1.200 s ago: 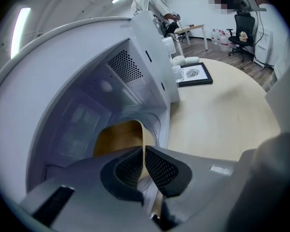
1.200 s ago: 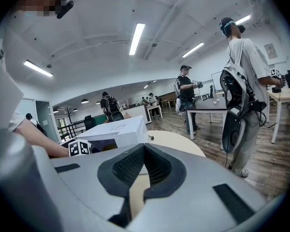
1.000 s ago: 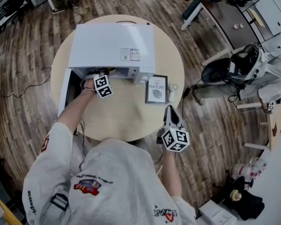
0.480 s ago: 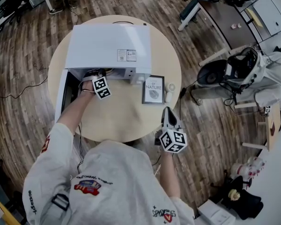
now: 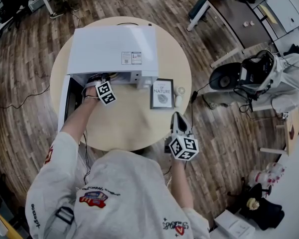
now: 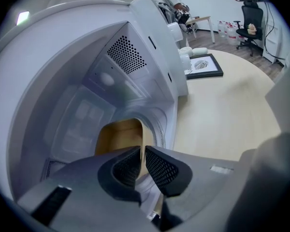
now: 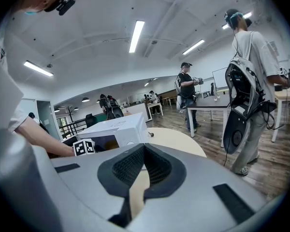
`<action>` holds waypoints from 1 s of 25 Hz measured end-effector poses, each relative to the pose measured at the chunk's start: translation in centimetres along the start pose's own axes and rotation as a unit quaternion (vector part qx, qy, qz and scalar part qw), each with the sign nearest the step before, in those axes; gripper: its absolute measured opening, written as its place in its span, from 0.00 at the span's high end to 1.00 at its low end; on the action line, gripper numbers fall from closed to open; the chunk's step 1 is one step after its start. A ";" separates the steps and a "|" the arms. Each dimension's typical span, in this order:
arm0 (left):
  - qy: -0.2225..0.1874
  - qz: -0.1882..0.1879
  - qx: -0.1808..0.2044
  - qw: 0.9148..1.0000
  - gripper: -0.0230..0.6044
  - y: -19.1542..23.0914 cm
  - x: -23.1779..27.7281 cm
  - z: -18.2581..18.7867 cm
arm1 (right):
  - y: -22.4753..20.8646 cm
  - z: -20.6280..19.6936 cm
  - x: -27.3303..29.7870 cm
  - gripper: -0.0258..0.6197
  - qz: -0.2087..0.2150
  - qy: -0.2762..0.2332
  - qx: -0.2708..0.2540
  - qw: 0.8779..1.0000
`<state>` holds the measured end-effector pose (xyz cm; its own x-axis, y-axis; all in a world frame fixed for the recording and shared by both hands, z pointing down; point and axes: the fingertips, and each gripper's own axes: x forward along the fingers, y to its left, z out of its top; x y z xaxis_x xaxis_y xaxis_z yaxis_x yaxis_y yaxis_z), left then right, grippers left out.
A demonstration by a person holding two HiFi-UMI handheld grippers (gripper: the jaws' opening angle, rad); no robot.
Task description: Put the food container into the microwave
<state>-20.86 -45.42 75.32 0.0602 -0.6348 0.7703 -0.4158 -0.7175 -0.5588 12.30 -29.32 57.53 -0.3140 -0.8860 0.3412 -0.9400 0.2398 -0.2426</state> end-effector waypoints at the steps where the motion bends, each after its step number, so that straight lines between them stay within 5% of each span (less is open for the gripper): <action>1: -0.001 -0.001 0.000 1.000 0.92 0.0 0.1 0.0 | 0.0 -0.2 0.0 0.97 0.000 0.000 0.000 1.000; 3: -0.003 -0.001 -0.002 1.000 0.85 -0.3 0.1 -0.1 | 0.0 -0.5 0.0 0.97 0.001 -0.001 0.000 1.000; 14: -0.025 0.022 -0.033 0.999 0.84 0.4 -2.0 -0.4 | 1.6 -0.7 0.7 0.97 0.024 -0.001 -0.004 1.000; 25: -0.057 0.030 -0.103 0.993 0.96 0.8 -4.9 -1.6 | 4.8 -0.1 2.2 0.97 0.057 -0.002 -0.020 0.998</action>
<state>-22.91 -42.45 71.59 0.1278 -0.7108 0.6916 -0.5976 -0.6117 -0.5183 7.10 -30.08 57.23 -0.4195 -0.8534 0.3094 -0.9025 0.3555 -0.2430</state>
